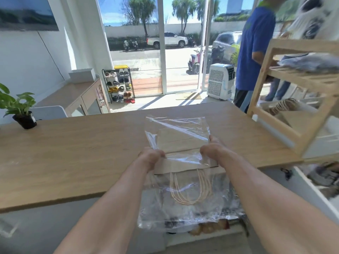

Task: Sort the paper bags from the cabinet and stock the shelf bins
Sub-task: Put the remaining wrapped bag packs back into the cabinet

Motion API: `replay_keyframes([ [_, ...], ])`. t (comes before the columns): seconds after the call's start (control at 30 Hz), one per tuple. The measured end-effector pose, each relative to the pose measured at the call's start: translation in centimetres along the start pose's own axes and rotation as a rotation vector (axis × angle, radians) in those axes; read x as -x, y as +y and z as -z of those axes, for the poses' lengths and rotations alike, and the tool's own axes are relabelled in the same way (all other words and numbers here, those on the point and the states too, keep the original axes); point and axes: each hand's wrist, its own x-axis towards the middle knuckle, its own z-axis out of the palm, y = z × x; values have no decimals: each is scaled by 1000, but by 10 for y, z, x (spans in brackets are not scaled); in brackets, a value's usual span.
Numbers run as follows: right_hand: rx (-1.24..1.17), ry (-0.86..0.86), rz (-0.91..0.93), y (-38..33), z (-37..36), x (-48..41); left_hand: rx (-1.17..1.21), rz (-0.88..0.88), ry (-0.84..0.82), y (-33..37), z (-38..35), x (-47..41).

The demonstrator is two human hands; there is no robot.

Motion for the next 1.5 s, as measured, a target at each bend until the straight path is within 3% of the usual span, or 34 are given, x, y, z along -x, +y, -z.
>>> replay_keyframes([
  [0.53,-87,306,-202,130,100,114,-325,-140,-459,-1,-124,90],
  [0.87,-143,329,-391,236,106,170,-518,-96,-709,-63,-197,136],
  [1.17,-137,241,-507,272,46,167,-580,60,-676,-142,-190,115],
  [1.5,-66,-24,-501,253,-31,105,-475,253,-445,-191,-129,68],
])
